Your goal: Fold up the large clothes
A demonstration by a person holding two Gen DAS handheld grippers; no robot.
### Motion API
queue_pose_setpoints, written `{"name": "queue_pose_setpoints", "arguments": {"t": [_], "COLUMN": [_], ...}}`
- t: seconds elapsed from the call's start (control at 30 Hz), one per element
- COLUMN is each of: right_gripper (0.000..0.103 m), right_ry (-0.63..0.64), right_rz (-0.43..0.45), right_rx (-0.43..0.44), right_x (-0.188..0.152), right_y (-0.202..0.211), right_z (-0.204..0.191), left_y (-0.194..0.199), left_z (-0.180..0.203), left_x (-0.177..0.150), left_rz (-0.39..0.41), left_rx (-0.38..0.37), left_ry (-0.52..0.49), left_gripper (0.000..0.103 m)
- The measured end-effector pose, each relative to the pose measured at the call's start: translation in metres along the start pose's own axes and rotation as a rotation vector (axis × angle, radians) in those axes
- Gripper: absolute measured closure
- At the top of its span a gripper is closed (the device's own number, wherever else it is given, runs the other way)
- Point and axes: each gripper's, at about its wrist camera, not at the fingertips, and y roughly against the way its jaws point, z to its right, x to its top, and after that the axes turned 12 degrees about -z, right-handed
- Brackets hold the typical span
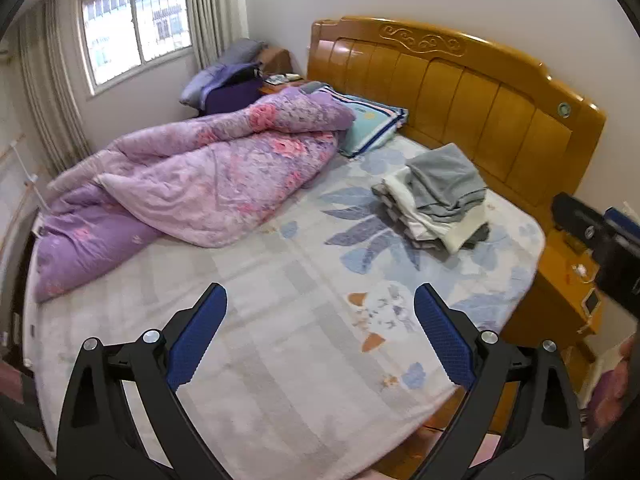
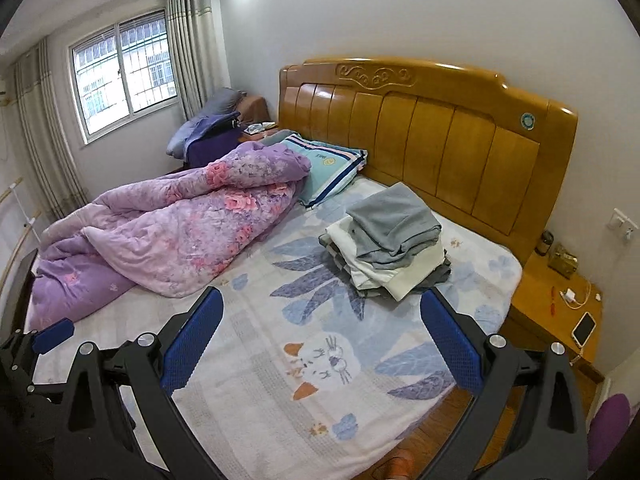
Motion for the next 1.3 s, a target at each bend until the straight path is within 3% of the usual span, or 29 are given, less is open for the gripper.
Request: {"name": "queue_pose_setpoints", "arguments": {"t": [0.43,1.3], "right_gripper": [0.008,0.008], "right_ry": [0.058,0.097], "right_rz": [-0.007,-0.036], "right_rx": [0.012,0.127], "right_x": [0.001,0.023], "right_y": [-0.014,-0.037], "right_z": [-0.032,-0.023], "left_y": [-0.006,-0.028], "left_z": [-0.012,-0.015], "left_x": [0.013,0.036], "left_rz": [0.009,-0.022], "left_rx": [-0.047,0.027], "left_ry": [0.053,0.104], "left_gripper": [0.008,0.008]}}
